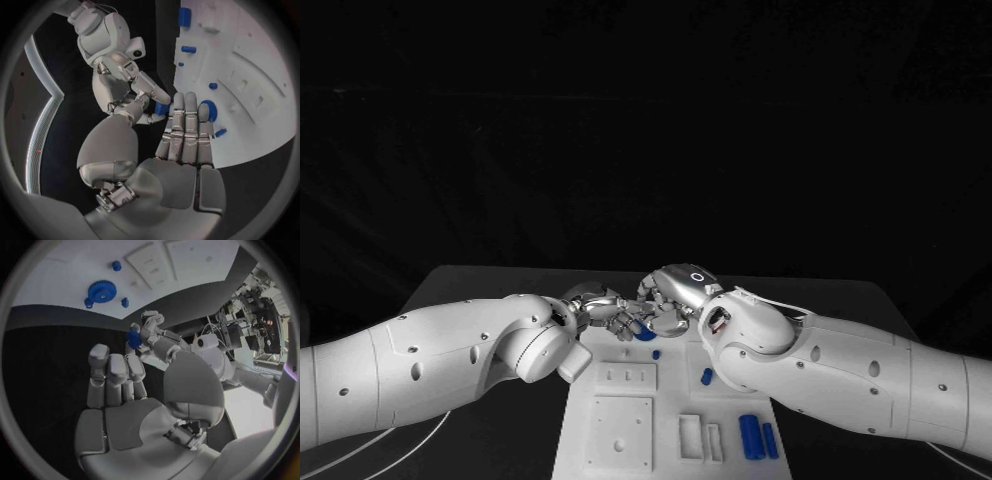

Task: Assemble the parts on the task board

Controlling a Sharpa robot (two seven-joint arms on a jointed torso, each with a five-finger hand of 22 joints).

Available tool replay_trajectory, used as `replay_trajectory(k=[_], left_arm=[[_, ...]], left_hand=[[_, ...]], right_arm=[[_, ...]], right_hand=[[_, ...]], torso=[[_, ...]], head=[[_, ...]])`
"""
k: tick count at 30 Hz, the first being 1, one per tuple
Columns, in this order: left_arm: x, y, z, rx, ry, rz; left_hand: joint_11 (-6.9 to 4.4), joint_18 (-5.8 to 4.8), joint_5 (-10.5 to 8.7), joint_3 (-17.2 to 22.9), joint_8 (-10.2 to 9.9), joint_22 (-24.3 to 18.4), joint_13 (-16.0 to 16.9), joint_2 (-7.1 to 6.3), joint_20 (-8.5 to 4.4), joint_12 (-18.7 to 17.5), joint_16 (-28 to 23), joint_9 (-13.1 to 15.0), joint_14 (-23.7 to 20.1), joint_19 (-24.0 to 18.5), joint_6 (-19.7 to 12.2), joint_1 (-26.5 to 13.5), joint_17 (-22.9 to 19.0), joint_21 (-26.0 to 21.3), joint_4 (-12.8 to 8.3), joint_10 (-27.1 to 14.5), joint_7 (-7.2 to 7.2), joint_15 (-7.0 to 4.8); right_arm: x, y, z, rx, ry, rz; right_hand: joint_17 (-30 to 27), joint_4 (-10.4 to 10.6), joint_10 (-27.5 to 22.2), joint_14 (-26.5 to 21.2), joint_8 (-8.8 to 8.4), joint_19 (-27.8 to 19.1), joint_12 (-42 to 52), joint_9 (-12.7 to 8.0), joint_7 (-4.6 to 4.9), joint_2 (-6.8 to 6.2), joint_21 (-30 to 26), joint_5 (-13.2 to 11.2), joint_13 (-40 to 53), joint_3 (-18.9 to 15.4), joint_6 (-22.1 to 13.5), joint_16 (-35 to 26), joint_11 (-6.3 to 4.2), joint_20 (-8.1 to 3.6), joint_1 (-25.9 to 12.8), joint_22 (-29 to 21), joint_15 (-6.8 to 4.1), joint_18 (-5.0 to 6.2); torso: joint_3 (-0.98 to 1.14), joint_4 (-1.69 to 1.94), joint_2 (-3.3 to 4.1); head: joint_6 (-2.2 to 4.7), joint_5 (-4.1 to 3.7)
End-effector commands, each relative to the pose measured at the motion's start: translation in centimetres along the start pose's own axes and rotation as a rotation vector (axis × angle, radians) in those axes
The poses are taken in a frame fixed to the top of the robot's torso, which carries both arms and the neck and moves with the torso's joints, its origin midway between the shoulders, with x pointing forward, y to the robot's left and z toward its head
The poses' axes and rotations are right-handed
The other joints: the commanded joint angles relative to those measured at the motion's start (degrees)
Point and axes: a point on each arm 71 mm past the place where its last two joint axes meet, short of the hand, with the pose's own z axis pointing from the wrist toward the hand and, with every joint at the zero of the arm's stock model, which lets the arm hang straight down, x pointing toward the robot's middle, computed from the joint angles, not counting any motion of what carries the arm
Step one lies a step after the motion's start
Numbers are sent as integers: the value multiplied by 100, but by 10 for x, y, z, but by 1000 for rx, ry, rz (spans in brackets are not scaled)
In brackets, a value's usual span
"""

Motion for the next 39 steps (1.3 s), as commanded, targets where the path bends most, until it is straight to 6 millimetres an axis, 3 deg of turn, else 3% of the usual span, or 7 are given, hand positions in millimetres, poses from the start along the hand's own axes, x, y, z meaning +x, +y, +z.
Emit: replay_trajectory(k=[1,4,5,10,15,26,39], left_arm=[[3,-4,0,19,14,-7],[4,-4,1,24,20,-7],[4,-4,1,24,23,-9],[4,-4,1,27,30,-9],[4,-4,1,28,30,-10],[1,-3,0,24,21,-16],[0,-1,1,13,13,-15]], left_hand=[[-10,-31,-13,4,0,5,11,116,2,-37,-17,-5,-8,-65,39,35,-8,-29,29,-19,19,14],[-15,-35,7,7,9,9,14,219,6,-38,-18,-7,-6,-78,56,71,-12,-30,11,-5,12,16],[-24,-41,11,49,25,13,18,385,10,-37,-20,-7,-6,-95,86,141,-17,-33,-13,17,-2,17],[-39,-57,-7,202,42,25,23,675,12,-48,-24,-26,-2,-127,134,294,-33,-33,-53,62,-22,20],[-49,-78,-47,463,56,39,27,790,15,-62,-25,-48,3,-149,177,461,-47,-27,-100,106,-34,22],[-56,-106,-61,744,77,62,32,868,23,-79,-18,-65,3,-168,218,489,-54,-10,-65,156,-41,31],[-192,-116,-64,834,254,102,124,763,-18,44,107,-16,107,-147,515,460,0,43,-171,451,-176,-26]], right_arm=[[2,2,0,-7,17,-11],[2,1,1,-5,19,-12],[2,1,1,-4,19,-12],[4,1,2,-4,23,-12],[4,1,1,-4,26,-12],[6,-1,1,0,34,-14],[6,-1,1,0,38,-13]], right_hand=[[7,3,21,2,19,28,30,2,18,-56,16,18,468,28,58,-28,-38,-26,15,61,-56,354],[7,3,19,2,19,28,27,2,18,-56,16,18,467,28,58,-28,-38,-26,15,61,-56,354],[7,5,17,2,19,28,25,2,18,-55,16,17,465,29,58,-28,-38,-26,14,61,-56,354],[8,12,18,2,18,28,25,3,18,-58,15,17,466,28,58,-29,-37,-25,8,60,-56,354],[8,16,17,2,18,29,25,4,18,-61,14,17,466,28,59,-29,-37,-25,5,60,-56,354],[9,21,19,2,17,29,26,5,17,-61,13,17,467,30,59,-31,-38,-25,4,60,-57,354],[9,26,21,2,18,29,29,7,16,-62,12,16,469,31,63,-32,-39,-26,2,59,-57,354]], torso=[[-5,4,4],[-7,0,1],[-8,-1,1],[-9,-3,5],[-7,1,4],[-2,-4,1],[2,-2,2]], head=[[-6,-2],[-11,-6],[-11,-3],[-18,-1],[-28,-3],[-44,2],[-43,1]])
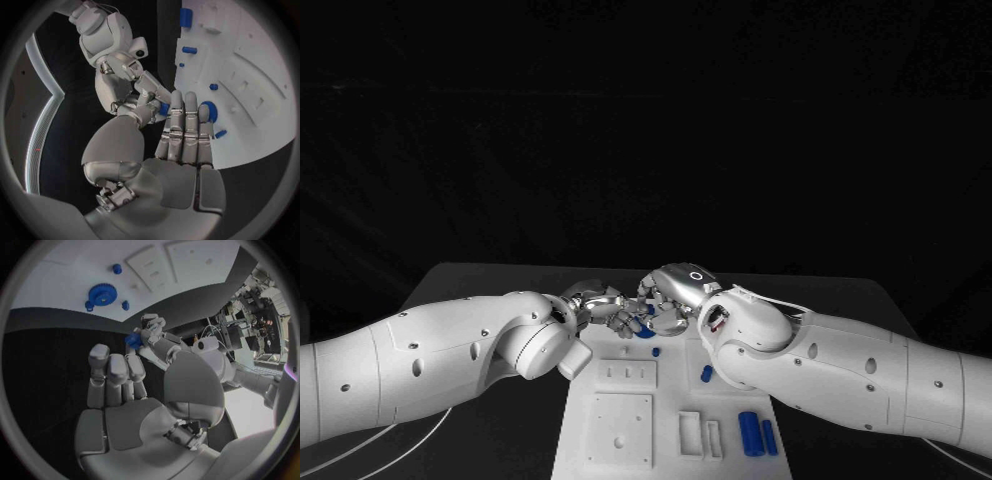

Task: Assemble the parts on the task board

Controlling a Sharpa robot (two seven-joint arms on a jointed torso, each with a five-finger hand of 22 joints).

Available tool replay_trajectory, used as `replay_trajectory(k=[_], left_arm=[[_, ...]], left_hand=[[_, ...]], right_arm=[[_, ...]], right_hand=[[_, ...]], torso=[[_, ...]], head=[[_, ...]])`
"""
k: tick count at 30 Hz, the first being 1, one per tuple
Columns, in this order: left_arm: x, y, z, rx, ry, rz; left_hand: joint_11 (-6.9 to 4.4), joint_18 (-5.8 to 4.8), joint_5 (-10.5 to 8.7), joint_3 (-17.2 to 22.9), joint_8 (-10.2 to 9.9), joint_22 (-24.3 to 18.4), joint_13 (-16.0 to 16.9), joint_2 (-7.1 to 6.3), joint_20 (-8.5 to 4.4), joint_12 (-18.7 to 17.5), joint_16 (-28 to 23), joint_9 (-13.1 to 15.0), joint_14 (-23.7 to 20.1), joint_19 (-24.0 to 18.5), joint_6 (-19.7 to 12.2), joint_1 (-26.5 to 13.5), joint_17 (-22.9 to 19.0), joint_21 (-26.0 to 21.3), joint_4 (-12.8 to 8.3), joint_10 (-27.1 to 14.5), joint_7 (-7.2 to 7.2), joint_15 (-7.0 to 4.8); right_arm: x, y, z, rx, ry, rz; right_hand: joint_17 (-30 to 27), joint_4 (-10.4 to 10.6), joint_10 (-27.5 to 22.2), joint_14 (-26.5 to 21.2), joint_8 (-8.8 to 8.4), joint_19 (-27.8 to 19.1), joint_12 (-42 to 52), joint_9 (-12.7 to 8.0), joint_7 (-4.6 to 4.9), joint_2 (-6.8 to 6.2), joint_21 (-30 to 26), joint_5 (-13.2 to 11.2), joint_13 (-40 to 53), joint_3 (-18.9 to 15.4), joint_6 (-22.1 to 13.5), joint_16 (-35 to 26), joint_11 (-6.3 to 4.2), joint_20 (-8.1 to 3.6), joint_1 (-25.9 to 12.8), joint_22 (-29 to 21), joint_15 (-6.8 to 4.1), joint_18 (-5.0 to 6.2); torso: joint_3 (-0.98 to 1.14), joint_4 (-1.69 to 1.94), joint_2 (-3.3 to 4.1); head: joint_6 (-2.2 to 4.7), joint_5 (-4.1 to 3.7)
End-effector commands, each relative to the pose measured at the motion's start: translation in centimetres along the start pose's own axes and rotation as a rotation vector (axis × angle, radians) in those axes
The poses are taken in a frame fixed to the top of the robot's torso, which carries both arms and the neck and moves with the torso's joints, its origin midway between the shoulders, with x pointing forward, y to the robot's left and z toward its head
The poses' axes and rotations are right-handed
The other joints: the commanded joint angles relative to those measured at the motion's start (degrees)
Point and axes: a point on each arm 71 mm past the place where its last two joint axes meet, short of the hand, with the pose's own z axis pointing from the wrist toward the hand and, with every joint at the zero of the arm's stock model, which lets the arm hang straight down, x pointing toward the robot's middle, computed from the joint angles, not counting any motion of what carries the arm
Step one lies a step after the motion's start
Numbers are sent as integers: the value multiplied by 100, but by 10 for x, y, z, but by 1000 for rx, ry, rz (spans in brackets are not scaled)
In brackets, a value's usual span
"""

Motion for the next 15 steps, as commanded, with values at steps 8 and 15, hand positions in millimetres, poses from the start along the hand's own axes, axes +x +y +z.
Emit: replay_trajectory(k=[8,15], left_arm=[[0,-2,1,7,-8,-2],[-1,-1,1,4,-23,1]], left_hand=[[-93,-135,-19,23,124,16,119,-72,-87,181,205,56,155,42,228,-63,93,76,-69,230,-78,-90],[-153,-167,36,76,179,9,223,-5,-138,320,349,89,205,63,352,-107,148,79,-88,309,-134,-148]], right_arm=[[2,0,-1,-3,19,-6],[2,-1,-1,1,17,5]], right_hand=[[11,16,10,0,25,7,27,7,23,-48,11,16,468,12,58,-34,-31,-24,18,59,-33,353],[12,33,-13,-1,17,7,-3,9,23,-97,8,16,456,0,51,-39,-31,-24,2,59,-34,353]], torso=[[2,-2,-2],[0,1,2]], head=[[6,-1],[2,0]])
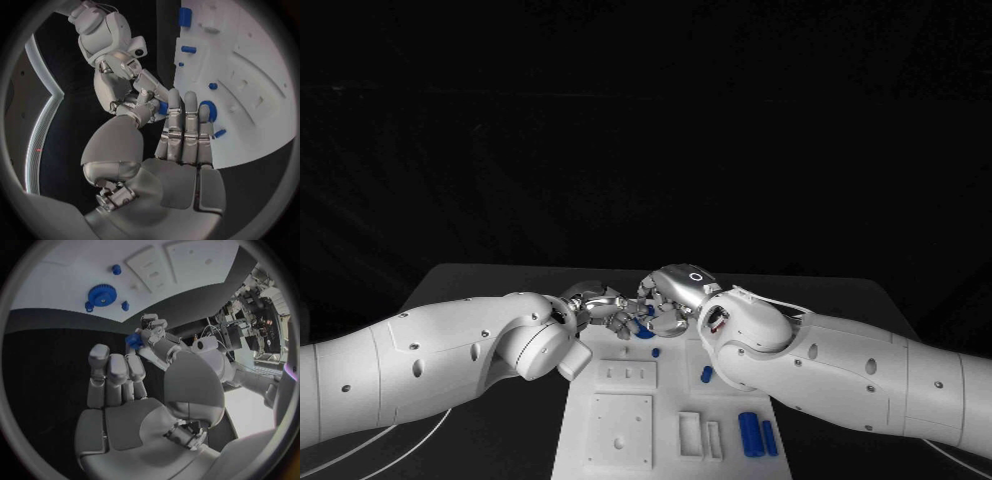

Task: Assemble the parts on the task board

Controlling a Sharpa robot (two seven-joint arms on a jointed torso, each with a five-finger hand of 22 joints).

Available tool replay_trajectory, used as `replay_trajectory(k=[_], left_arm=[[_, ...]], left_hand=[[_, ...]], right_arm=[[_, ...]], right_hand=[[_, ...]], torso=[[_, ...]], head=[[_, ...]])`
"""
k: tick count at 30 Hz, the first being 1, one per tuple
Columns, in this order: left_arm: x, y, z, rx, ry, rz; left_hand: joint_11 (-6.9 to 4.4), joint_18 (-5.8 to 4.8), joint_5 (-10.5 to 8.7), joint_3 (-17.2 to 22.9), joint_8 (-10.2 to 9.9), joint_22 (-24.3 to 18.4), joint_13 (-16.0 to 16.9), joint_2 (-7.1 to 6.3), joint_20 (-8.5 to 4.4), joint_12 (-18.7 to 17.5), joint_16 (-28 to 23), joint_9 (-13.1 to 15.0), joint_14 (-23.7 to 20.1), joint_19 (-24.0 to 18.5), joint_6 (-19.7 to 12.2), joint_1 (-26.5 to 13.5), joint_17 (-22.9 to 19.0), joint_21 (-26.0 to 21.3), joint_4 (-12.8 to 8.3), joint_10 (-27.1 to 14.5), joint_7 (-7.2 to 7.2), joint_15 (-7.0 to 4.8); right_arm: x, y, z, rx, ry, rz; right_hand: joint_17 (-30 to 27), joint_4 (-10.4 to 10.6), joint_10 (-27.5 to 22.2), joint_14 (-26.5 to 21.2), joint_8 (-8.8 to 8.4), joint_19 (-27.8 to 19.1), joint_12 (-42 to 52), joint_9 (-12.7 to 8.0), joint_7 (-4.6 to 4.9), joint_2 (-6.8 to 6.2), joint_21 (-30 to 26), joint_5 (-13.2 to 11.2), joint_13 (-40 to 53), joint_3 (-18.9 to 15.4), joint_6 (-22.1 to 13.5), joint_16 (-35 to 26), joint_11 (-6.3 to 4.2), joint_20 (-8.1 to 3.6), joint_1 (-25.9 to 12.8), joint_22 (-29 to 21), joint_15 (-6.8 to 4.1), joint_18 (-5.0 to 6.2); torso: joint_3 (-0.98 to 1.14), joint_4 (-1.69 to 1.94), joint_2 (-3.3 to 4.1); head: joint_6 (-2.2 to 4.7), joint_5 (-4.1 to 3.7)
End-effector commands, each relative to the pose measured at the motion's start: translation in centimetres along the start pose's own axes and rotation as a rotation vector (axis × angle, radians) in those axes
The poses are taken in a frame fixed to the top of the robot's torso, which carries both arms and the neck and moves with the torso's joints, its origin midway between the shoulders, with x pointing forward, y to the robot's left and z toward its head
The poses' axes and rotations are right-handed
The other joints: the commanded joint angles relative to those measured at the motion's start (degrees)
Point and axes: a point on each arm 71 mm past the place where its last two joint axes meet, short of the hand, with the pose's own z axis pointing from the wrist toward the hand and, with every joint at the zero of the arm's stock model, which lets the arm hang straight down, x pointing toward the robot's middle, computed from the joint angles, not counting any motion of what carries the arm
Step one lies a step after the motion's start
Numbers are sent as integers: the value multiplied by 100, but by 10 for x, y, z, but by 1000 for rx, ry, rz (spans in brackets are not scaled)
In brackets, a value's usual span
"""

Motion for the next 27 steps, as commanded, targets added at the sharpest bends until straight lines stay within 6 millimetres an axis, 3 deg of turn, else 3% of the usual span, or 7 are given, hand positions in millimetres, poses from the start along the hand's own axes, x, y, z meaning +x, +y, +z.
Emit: replay_trajectory(k=[1,8,12,15,23,27], left_arm=[[-1,-2,0,9,-18,2],[-3,-2,1,8,-33,22],[-4,-1,0,6,-42,36],[-5,0,0,3,-50,61],[-12,2,-1,6,-91,159],[-18,3,-2,21,-115,191]], left_hand=[[-18,-86,84,28,30,-3,35,50,-123,59,60,48,31,39,237,-76,18,14,-38,35,-174,-17],[-63,-86,514,67,52,8,208,183,-123,272,248,103,32,-7,333,-346,53,16,-354,12,-214,-63],[-91,-86,787,117,62,43,302,236,-86,388,343,137,56,-82,397,-524,53,29,-547,15,-239,-92],[-101,-86,844,138,64,60,332,244,-80,426,376,149,67,-100,420,-579,51,42,-601,18,-247,-101],[-145,-86,1076,196,77,146,417,212,-99,541,493,183,116,-97,502,-681,58,145,-723,57,-278,-142],[-196,-82,1171,219,91,215,477,161,-177,638,609,210,211,24,559,-681,71,279,-748,141,-302,-198]], right_arm=[[1,-2,-1,3,9,7],[-1,-9,0,24,-19,26],[-2,-14,-2,33,-28,30],[-4,-21,-6,42,-44,38],[-13,-52,-26,89,-74,45],[-17,-75,-39,135,-81,49]], right_hand=[[8,41,-28,-3,29,8,-22,10,23,-85,6,15,447,-7,46,-42,-30,-25,-15,58,-35,353],[-3,222,-474,-27,-202,-11,-573,-72,131,-464,-35,-7,193,-254,-369,-96,64,-10,-272,40,52,353],[-32,225,-866,-96,-367,-122,-1008,-131,257,-503,-131,-7,-9,-561,-696,-195,199,18,-389,14,175,353],[-48,212,-931,-138,-420,-186,-1069,-147,303,-518,-193,-8,-48,-715,-814,-255,235,46,-422,-4,217,353],[-61,189,-987,-179,-438,-248,-1124,-144,331,-529,-275,-5,-101,-905,-881,-330,265,89,-442,-29,245,353],[-63,200,-978,-171,-414,-242,-1126,-133,322,-523,-292,1,-118,-898,-845,-345,257,96,-397,-37,238,353]], torso=[[-4,2,2],[-6,-2,-1],[-3,4,0],[-2,6,0],[2,5,-3],[4,-3,-7]], head=[[-6,1],[-17,11],[-26,9],[-40,8],[-61,47],[-73,86]])
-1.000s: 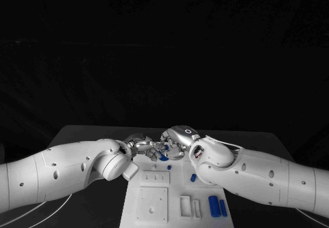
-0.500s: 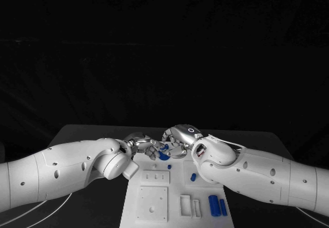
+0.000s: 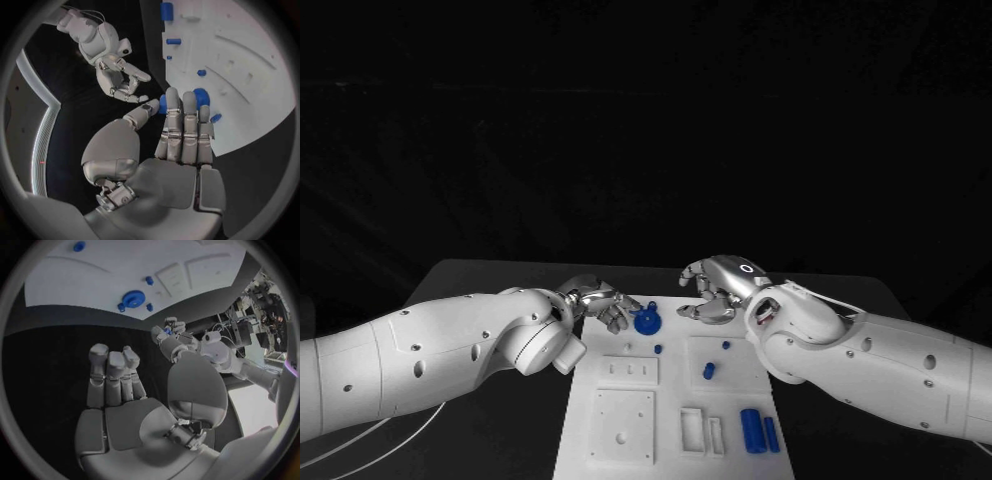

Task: Assemble the parts on the task board

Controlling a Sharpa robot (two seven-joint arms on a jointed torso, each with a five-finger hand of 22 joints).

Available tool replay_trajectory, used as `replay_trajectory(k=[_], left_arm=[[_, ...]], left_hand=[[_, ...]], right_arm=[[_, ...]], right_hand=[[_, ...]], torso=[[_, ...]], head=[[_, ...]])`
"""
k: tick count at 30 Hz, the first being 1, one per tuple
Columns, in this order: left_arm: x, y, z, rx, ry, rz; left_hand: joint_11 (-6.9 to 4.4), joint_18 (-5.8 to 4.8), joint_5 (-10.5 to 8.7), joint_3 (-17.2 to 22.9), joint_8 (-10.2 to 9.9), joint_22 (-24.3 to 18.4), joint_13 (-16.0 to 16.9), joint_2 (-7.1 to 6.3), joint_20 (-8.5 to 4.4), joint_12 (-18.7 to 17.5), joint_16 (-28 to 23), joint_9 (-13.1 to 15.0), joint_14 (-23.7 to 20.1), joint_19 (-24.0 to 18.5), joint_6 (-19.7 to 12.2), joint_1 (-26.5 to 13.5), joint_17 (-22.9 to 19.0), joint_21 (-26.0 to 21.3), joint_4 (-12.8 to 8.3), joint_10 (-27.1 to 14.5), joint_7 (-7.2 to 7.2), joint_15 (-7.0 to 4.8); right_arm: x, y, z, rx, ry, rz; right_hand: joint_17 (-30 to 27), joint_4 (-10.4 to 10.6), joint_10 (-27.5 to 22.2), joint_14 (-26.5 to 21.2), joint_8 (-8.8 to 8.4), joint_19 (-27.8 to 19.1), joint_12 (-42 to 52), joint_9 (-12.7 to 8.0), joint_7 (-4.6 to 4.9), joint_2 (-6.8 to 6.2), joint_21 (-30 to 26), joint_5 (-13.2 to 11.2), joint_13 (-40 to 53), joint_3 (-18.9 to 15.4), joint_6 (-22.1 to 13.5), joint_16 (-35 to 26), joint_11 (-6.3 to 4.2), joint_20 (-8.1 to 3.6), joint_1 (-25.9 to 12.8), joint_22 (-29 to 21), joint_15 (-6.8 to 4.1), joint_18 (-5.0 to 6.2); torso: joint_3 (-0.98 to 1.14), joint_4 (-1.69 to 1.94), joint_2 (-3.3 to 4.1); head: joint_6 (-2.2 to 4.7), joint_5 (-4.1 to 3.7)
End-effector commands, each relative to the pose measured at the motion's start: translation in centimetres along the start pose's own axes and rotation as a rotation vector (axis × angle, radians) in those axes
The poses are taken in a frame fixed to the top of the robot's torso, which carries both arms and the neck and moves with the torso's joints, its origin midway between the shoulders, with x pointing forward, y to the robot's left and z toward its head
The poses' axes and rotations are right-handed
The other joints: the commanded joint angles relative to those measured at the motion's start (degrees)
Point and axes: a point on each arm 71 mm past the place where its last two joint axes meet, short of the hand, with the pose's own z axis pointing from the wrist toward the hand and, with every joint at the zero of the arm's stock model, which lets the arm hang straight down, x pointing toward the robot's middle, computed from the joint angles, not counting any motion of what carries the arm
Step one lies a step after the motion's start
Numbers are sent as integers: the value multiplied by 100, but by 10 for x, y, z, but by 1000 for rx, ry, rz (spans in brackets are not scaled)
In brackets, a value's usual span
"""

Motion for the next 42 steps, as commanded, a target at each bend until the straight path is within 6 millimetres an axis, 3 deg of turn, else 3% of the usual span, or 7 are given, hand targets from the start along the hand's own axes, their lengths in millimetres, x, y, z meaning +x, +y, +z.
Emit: replay_trajectory(k=[1,7,14,21,27,32,42], left_arm=[[-6,0,-1,27,-52,83],[-6,6,-3,22,-107,119],[4,13,-2,-31,-178,206],[24,17,-1,-81,-198,309],[35,27,0,-105,-181,318],[43,36,1,-119,-162,325],[58,51,2,-137,-129,344]], left_hand=[[-79,-75,74,13,36,55,53,-57,-235,89,94,23,118,150,421,-8,8,122,-38,66,-355,-80],[-212,2,213,-10,33,259,506,-158,-541,603,602,98,336,671,514,-10,64,608,-35,158,-414,-305],[-376,194,417,-21,-51,372,2036,-168,-945,2509,1969,109,699,1519,591,41,582,1421,-48,230,-567,-814],[-424,307,639,83,-84,353,2699,-277,-1150,3458,2686,146,802,1869,647,25,716,1925,-25,66,-600,-1030],[-450,350,905,104,-68,345,2764,-342,-1207,3665,2871,178,874,1998,699,13,683,2079,-15,30,-625,-1067],[-474,370,941,105,-38,341,2759,-367,-1225,3729,2939,199,914,2046,760,6,663,2136,0,25,-650,-1091],[-525,380,973,100,73,333,2722,-409,-1225,3784,2994,244,924,2048,922,-46,623,2174,63,18,-705,-1124]], right_arm=[[-5,-15,-7,22,-29,30],[-12,-50,-18,105,-37,38],[-15,-70,-22,156,-34,61],[-16,-84,-23,198,-30,67],[-16,-90,-23,213,-27,68],[-17,-92,-24,220,-26,66],[-17,-94,-25,224,-20,64]], right_hand=[[-10,19,-128,-1,18,-40,-38,11,-15,19,-25,1,-13,-8,2,-42,89,7,4,-9,11,355],[-12,68,-108,20,44,-21,-39,20,-30,21,-40,9,-39,34,49,-60,75,15,58,-15,-3,355],[-11,112,-93,35,61,-7,-40,22,-41,23,-49,32,-60,77,85,-73,64,20,101,-16,-14,355],[-10,128,-89,40,63,-3,-40,21,-44,23,-53,44,-69,93,92,-79,60,22,116,-15,-17,355],[-8,147,-85,47,64,2,-39,18,-47,24,-57,71,-78,111,99,-86,58,24,133,-14,-20,355],[-6,161,-81,51,67,5,-38,17,-49,23,-60,96,-84,119,108,-89,56,26,138,-12,-21,355],[1,188,-79,58,72,9,-35,13,-53,20,-65,192,-98,124,125,-98,52,31,140,-6,-25,355]], torso=[[9,-11,-8],[37,-24,-40],[93,-19,-78],[138,2,-127],[180,2,-169],[203,-3,-204],[214,11,-218]], head=[[-22,53],[-88,92],[-187,116],[-282,109],[-379,102],[-462,101],[-567,91]])
